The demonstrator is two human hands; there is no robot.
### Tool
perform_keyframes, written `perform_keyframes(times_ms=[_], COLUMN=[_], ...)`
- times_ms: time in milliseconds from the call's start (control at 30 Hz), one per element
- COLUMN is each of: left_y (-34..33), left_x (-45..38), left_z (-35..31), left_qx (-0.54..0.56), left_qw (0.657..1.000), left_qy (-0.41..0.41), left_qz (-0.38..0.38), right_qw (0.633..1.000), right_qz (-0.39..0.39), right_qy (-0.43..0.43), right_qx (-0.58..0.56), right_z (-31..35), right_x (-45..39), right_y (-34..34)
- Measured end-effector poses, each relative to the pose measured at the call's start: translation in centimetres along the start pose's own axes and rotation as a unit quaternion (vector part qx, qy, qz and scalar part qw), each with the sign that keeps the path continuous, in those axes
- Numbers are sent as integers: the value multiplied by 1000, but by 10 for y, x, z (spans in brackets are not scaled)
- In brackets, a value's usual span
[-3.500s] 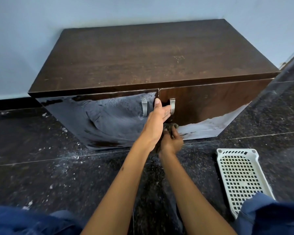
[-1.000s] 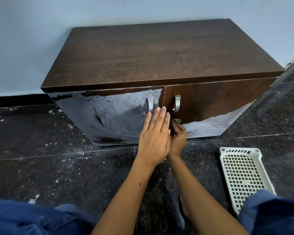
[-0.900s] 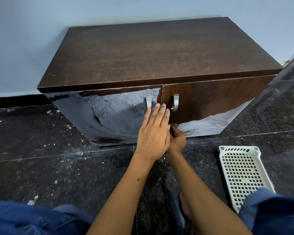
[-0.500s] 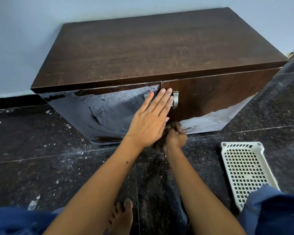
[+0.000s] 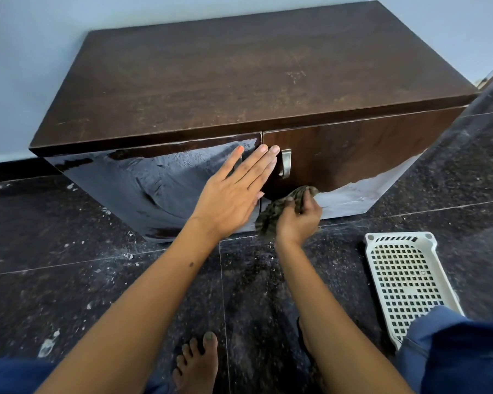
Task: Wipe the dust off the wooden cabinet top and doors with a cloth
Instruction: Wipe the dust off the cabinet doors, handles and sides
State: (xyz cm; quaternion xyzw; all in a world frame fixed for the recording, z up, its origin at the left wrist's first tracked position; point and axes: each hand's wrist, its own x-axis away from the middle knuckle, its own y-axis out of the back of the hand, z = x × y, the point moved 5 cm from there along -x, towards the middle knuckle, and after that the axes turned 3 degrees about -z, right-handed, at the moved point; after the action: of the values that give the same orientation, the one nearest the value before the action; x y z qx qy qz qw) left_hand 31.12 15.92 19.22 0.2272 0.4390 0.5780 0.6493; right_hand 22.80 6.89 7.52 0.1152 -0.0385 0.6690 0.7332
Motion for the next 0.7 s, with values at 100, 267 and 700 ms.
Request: perform_keyframes(times_ms=[100, 267, 700], left_y=[1, 0, 0], left_x=[1, 0, 0], left_z=[1, 0, -3], left_qx=[-9, -42, -33], left_qw=[1000, 999, 999], left_qy=[0, 1, 20], left_qz=[-5, -18, -16], right_qw=[998, 999, 965], right_qz=[38, 31, 19], right_qy=[-56, -34, -231], right_qx=[21, 16, -123], right_z=[-18, -6, -25], right_x=[6, 10, 33], right_y=[-1, -8, -34])
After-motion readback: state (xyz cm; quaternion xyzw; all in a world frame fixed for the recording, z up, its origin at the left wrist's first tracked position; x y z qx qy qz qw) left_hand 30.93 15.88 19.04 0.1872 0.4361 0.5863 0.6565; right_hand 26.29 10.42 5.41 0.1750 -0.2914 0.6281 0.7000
